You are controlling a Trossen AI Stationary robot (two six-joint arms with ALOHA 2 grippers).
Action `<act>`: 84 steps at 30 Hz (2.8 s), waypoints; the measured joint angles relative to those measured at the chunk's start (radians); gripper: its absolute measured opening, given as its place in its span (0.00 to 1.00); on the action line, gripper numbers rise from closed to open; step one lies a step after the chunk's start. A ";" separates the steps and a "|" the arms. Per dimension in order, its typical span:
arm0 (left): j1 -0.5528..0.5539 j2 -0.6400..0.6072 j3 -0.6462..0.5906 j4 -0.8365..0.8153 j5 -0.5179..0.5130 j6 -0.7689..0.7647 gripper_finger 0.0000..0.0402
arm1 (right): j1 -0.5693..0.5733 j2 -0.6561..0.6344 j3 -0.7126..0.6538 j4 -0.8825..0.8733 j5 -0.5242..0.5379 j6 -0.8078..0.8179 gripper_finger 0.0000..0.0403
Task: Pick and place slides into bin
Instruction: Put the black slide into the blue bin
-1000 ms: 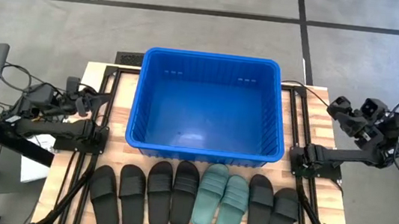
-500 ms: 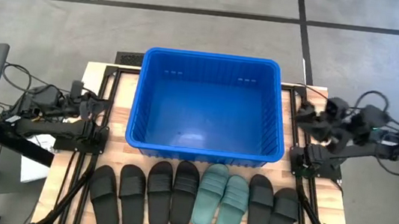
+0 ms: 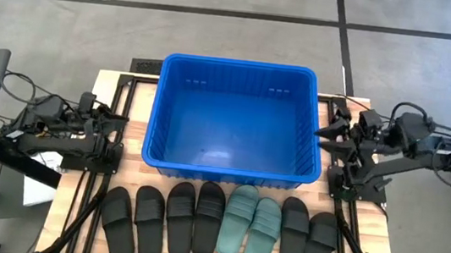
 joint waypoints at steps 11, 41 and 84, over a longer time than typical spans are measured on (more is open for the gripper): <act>0.000 0.016 0.000 0.162 0.118 0.059 0.41 | 0.105 -0.002 0.101 -0.145 0.228 -0.126 0.41; 0.000 0.255 0.232 0.229 0.254 0.377 0.41 | 0.242 0.000 0.102 -0.218 0.387 -0.064 0.41; 0.000 0.331 0.266 0.287 0.356 0.377 0.41 | 0.738 -0.010 0.102 -0.135 0.911 -0.166 0.41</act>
